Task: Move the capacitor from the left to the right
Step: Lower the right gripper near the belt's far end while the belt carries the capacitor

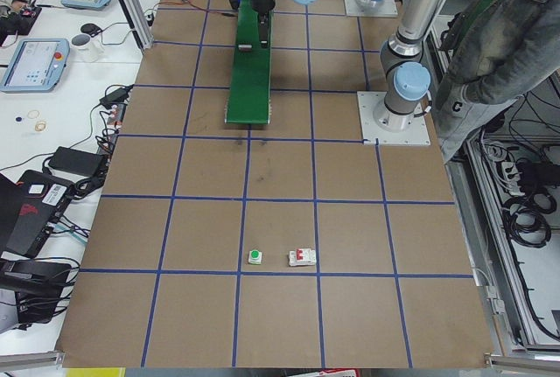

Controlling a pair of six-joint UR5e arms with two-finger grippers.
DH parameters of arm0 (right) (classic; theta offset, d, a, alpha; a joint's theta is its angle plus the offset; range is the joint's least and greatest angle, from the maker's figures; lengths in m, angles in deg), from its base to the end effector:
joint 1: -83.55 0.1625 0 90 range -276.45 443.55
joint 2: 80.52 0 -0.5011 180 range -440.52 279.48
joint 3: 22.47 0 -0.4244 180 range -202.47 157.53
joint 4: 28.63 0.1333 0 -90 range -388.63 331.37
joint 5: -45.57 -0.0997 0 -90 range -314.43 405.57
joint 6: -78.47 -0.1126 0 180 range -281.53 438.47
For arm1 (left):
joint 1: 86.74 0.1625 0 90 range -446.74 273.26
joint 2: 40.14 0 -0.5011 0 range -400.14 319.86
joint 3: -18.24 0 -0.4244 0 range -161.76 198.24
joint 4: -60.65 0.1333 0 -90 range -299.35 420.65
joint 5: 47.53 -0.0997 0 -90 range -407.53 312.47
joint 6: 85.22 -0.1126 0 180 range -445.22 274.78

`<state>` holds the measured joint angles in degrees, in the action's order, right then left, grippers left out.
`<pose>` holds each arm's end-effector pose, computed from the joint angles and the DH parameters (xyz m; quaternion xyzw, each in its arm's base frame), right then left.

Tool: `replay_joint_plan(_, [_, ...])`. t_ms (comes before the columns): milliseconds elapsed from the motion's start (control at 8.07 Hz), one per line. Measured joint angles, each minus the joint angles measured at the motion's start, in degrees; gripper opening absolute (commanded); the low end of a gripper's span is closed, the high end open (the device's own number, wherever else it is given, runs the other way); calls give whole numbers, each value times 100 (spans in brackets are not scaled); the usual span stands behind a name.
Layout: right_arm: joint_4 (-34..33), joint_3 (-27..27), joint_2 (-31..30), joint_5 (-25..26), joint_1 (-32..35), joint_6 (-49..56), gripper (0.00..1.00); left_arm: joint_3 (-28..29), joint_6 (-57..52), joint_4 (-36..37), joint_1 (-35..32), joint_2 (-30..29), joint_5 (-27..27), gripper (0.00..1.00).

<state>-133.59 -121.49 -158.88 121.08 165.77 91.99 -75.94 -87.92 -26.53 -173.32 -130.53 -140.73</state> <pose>0.0806 -0.6030 0.3852 -0.0433 0.9899 0.0252 0.1329 -0.0956 -0.5293 0.5144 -0.0059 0.9995 0.0167 0.0271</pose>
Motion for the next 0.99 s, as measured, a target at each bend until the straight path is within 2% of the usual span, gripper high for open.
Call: replay_joint_plan(991, [-4, -213, 29, -330, -4, -68, 100, 5, 461, 43, 0, 13, -223, 100])
